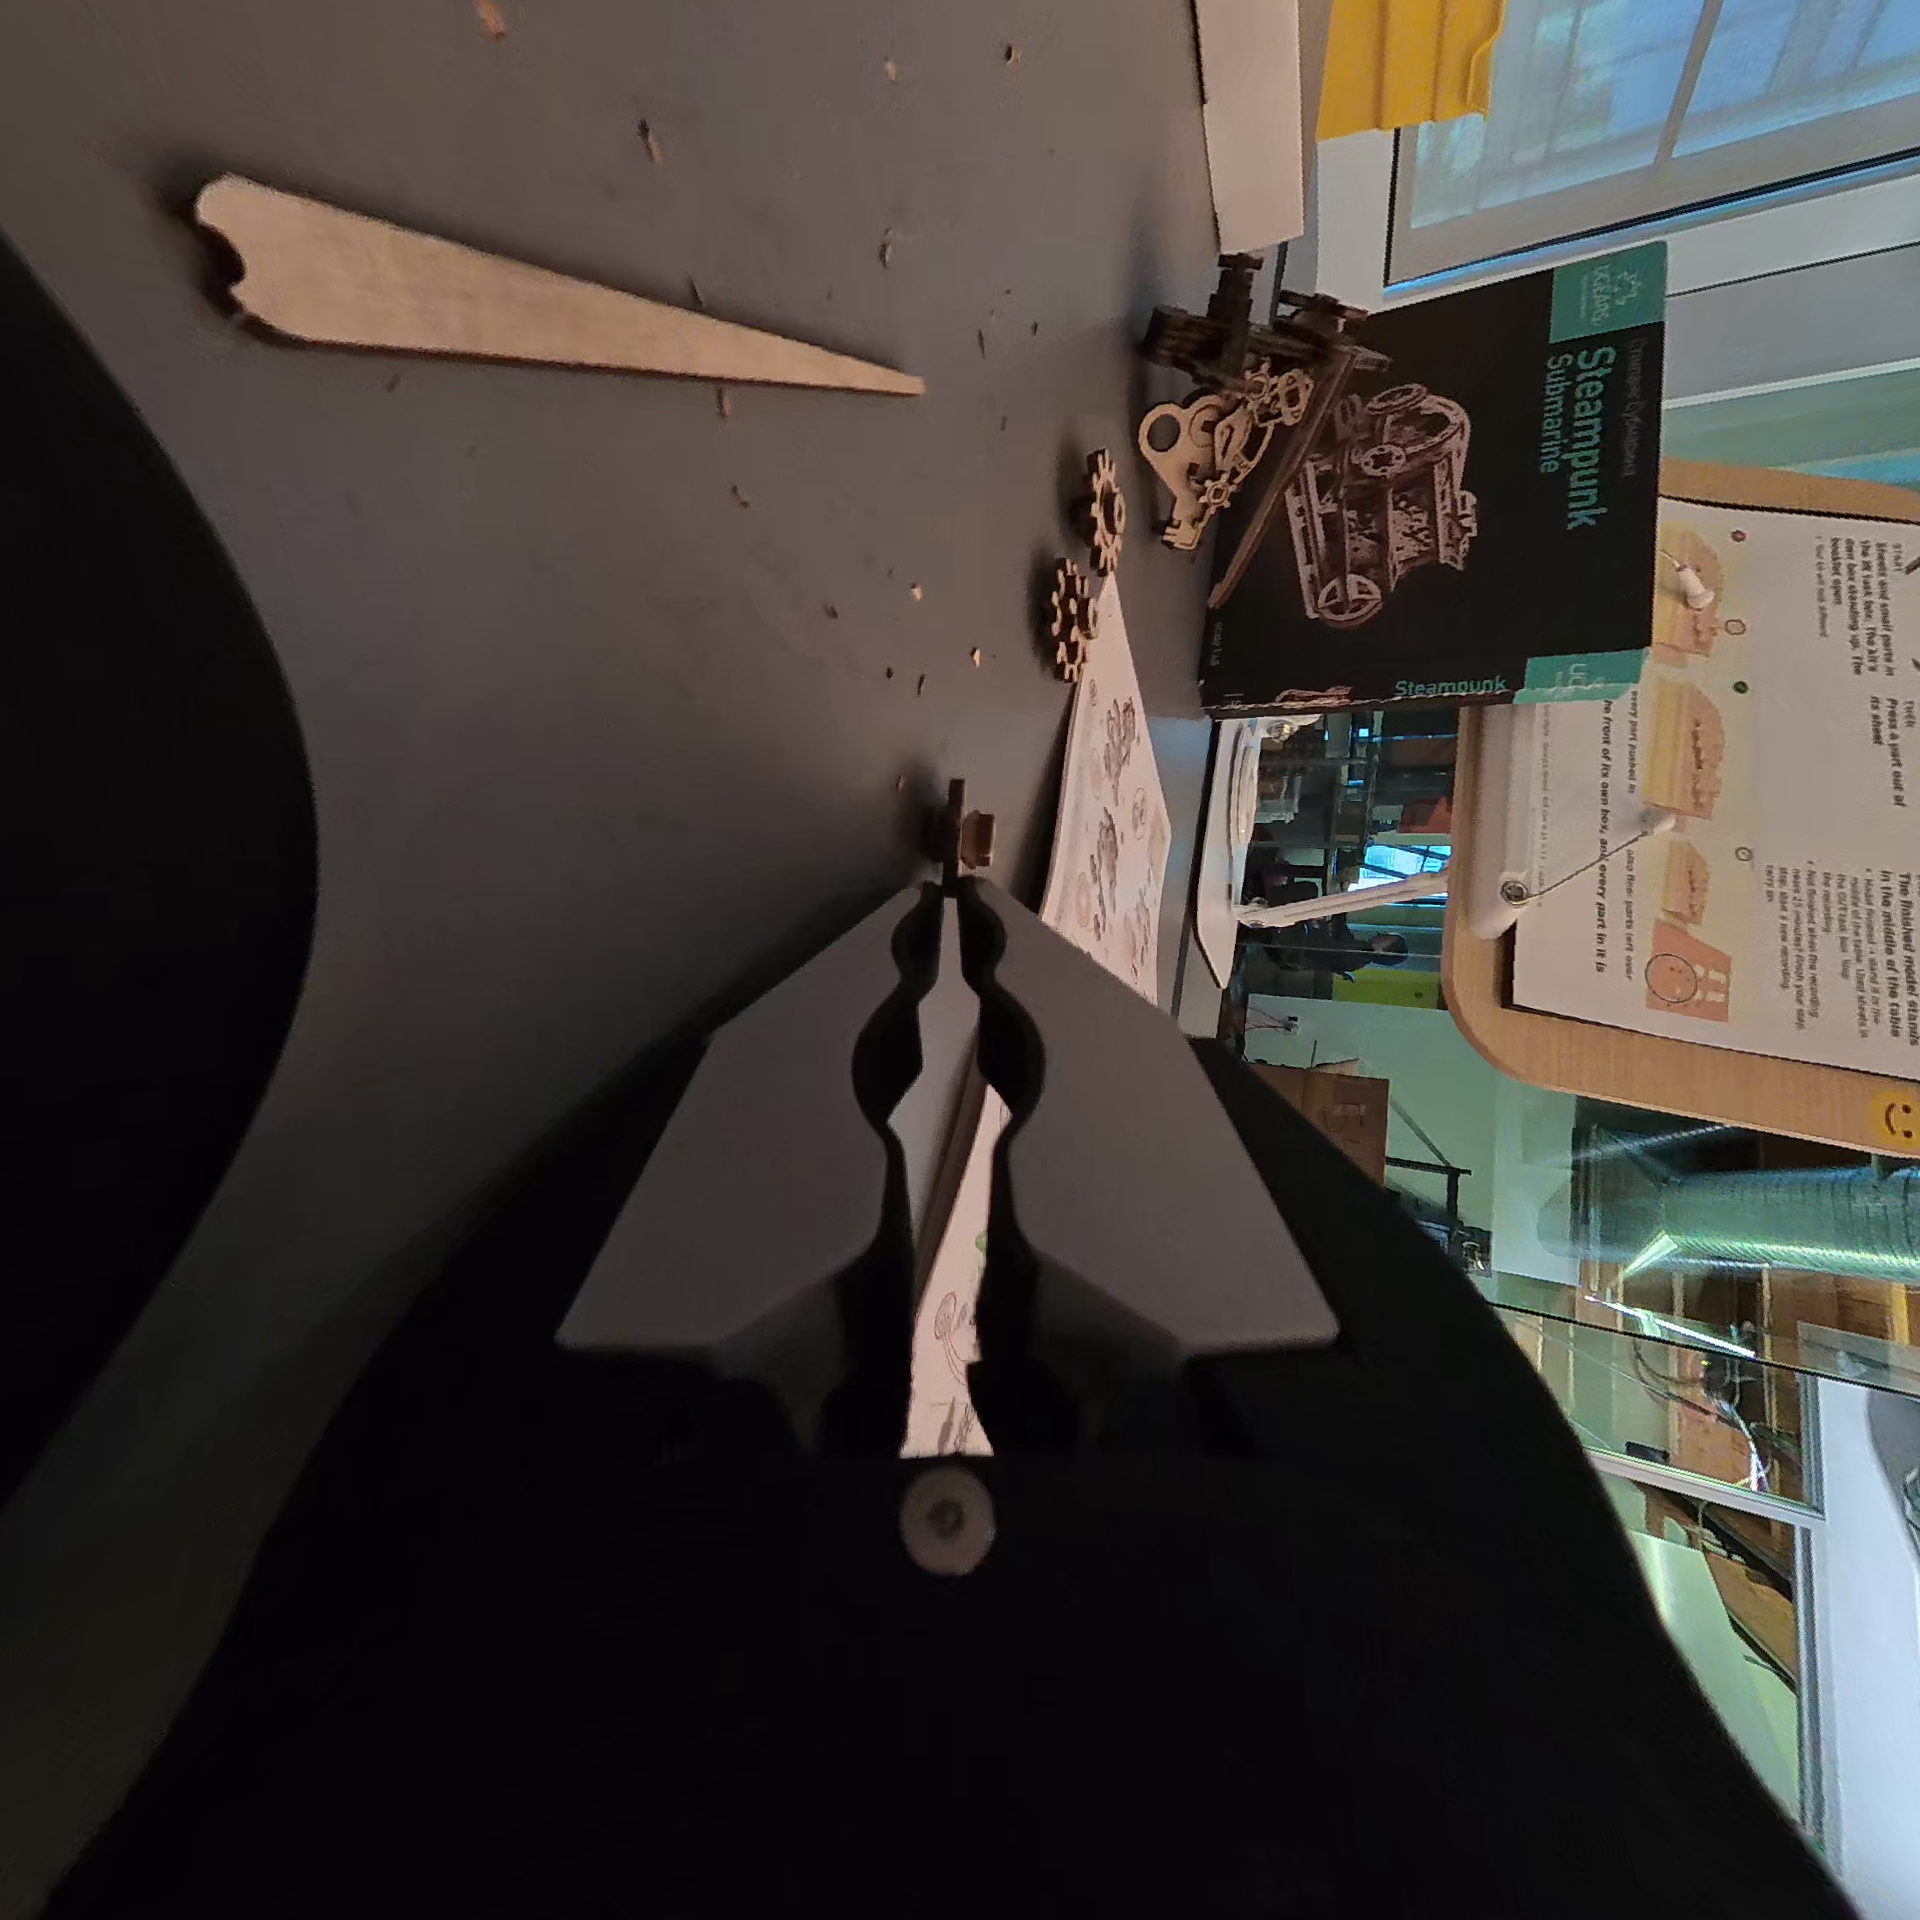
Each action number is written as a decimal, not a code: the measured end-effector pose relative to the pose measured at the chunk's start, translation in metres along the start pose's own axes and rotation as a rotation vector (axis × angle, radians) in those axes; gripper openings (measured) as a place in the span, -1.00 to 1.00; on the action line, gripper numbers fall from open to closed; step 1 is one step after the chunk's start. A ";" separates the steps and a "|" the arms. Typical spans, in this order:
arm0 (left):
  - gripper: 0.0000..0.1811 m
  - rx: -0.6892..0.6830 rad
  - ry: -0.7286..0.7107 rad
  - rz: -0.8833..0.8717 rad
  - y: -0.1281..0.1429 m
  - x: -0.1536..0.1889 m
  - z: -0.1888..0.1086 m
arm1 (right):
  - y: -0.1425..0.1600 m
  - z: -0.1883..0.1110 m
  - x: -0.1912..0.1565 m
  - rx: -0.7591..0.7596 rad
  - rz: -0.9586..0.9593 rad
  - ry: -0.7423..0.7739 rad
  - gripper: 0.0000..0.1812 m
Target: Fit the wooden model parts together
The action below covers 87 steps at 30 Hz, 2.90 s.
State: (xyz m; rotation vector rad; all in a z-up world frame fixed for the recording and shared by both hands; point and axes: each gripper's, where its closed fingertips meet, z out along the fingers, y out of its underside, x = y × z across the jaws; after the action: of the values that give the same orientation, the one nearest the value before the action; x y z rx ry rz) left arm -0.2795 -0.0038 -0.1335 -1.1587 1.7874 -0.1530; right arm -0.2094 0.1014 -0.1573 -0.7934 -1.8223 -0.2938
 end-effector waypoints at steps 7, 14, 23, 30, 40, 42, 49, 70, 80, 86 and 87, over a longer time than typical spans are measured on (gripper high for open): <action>-1.00 0.008 -0.025 -0.009 -0.001 -0.005 -0.002 | 0.003 -0.003 0.000 -0.005 -0.025 0.001 -0.95; -1.00 0.024 -0.052 -0.006 -0.004 -0.010 -0.005 | 0.012 -0.013 -0.002 -0.067 0.010 -0.003 -0.94; -1.00 0.048 -0.125 -0.129 -0.006 -0.031 -0.012 | 0.060 -0.057 -0.013 -0.389 0.668 -0.021 -0.85; -0.86 0.117 -0.211 -0.512 -0.006 -0.072 -0.016 | 0.085 -0.088 -0.005 -0.523 1.051 0.184 -0.69; 0.00 0.035 -0.181 -0.982 -0.018 -0.159 0.073 | 0.103 -0.130 0.039 -0.468 1.149 0.497 -0.62; 0.09 -0.038 -0.208 -1.050 -0.017 -0.171 0.110 | 0.098 -0.149 0.060 -0.391 1.136 0.600 -0.66; 0.24 -0.386 -0.093 -1.070 -0.015 -0.147 0.211 | 0.102 -0.192 0.081 -0.280 1.125 0.743 -0.69; -0.11 -0.369 -0.142 -1.033 0.001 -0.141 0.232 | 0.101 -0.181 0.070 -0.270 1.197 0.637 -0.71; -0.36 -0.137 0.103 -0.879 -0.031 -0.142 0.216 | 0.102 -0.174 0.063 -0.283 1.180 0.595 -0.71; -0.40 -0.193 0.250 -0.403 -0.025 -0.127 0.195 | 0.100 -0.172 0.063 -0.291 1.157 0.577 -0.71; -0.41 -0.198 0.258 -0.387 -0.023 -0.127 0.195 | 0.101 -0.172 0.062 -0.295 1.155 0.576 -0.71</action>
State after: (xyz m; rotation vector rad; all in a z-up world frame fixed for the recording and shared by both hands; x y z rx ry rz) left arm -0.1051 0.1519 -0.1413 -1.6860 1.8097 -0.3732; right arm -0.0299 0.1066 -0.0505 -1.6231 -0.6012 -0.0085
